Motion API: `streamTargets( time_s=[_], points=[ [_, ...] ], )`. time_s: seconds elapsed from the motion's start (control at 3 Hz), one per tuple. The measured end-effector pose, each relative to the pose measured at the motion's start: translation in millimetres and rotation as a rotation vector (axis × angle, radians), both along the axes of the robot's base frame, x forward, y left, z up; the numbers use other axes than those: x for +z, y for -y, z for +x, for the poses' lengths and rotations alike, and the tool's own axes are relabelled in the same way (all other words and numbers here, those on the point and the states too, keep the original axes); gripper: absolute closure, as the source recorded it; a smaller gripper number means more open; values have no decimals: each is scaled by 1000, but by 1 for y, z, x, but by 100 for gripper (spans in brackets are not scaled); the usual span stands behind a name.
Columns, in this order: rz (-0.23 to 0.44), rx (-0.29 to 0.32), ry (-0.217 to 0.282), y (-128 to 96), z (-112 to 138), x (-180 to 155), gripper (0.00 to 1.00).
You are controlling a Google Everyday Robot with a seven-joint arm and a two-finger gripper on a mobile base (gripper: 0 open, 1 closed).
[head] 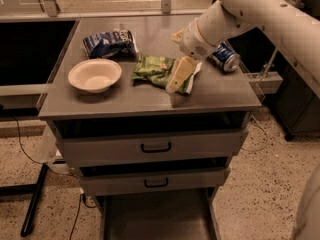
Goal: Place green jalapeno chip bag into bottom drawer
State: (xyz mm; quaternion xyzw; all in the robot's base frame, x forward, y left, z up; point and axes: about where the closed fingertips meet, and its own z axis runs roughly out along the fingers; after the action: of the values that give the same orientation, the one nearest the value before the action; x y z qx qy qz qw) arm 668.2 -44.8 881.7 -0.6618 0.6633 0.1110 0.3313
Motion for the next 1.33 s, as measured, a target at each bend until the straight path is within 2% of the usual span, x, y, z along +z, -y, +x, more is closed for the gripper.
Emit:
streamTargets(
  time_s=[0.33,0.67,1.0,1.33],
  points=[
    [17,-12,-60,-2,23,-30,0],
    [17,-12,-61,-2,23,-30,0],
    [17,-12,-61,-2,23,-30,18],
    [17,-12,-61,-2,23,-31,42]
  ],
)
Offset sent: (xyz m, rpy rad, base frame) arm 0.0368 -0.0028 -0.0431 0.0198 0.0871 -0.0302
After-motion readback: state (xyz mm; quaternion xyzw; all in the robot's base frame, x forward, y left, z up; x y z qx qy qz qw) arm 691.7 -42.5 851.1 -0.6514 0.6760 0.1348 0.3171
